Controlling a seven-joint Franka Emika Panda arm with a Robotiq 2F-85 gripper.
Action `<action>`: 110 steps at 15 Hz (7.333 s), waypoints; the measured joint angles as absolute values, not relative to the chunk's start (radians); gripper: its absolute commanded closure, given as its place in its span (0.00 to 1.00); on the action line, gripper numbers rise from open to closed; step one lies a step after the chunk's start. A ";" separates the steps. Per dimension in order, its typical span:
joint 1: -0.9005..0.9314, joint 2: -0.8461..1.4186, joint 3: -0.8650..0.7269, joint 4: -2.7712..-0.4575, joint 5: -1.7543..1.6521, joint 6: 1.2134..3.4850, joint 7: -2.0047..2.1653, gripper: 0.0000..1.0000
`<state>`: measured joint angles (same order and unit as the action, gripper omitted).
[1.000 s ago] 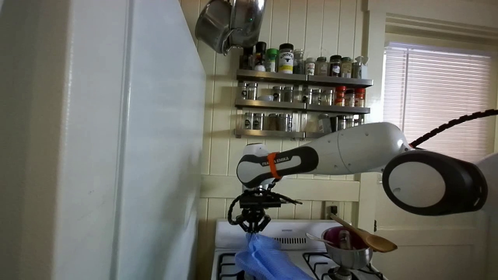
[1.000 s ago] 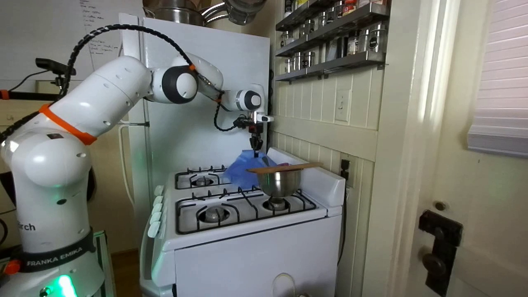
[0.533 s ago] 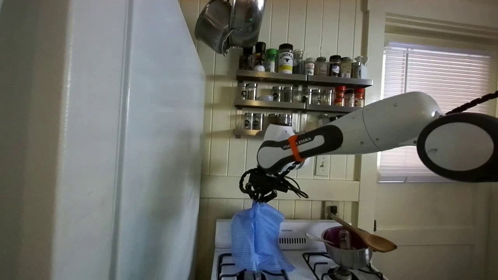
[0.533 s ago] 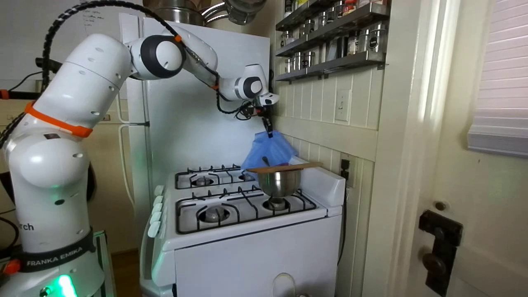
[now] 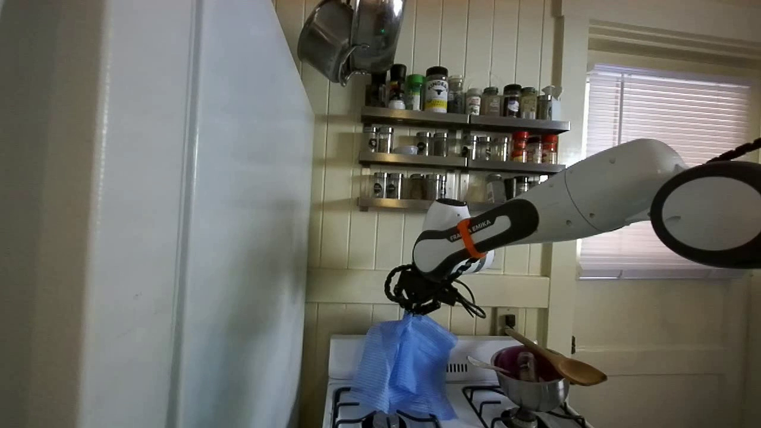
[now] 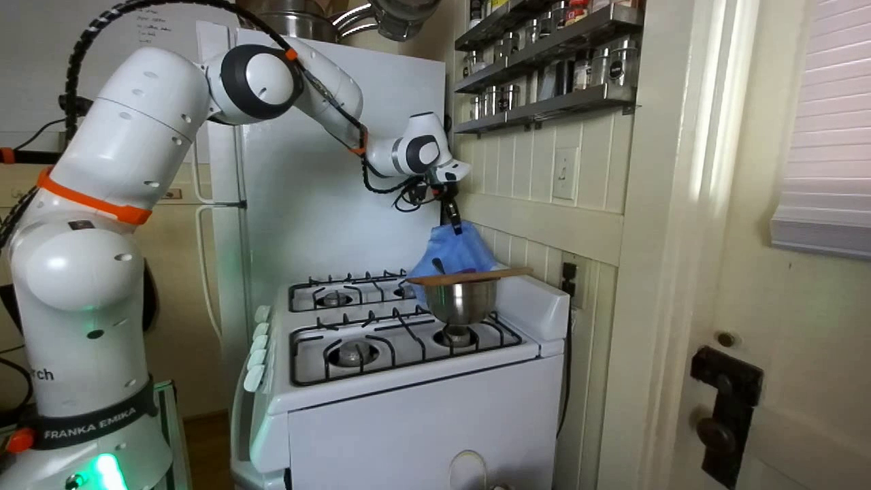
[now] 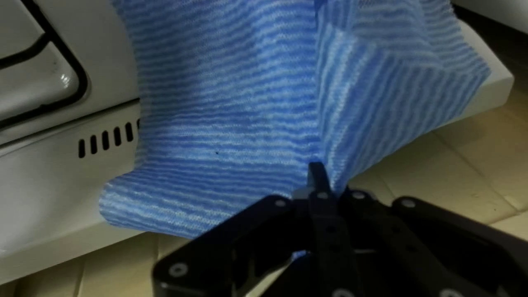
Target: Use the blue fabric to wipe the stove.
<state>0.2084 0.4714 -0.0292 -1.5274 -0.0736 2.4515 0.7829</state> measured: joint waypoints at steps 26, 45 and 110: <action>0.159 0.674 -0.171 -1.291 -0.053 2.230 1.024 1.00; 0.097 0.540 -0.196 -1.539 -0.068 2.230 1.354 1.00; 0.302 1.042 -0.021 -0.583 -0.289 1.752 0.580 1.00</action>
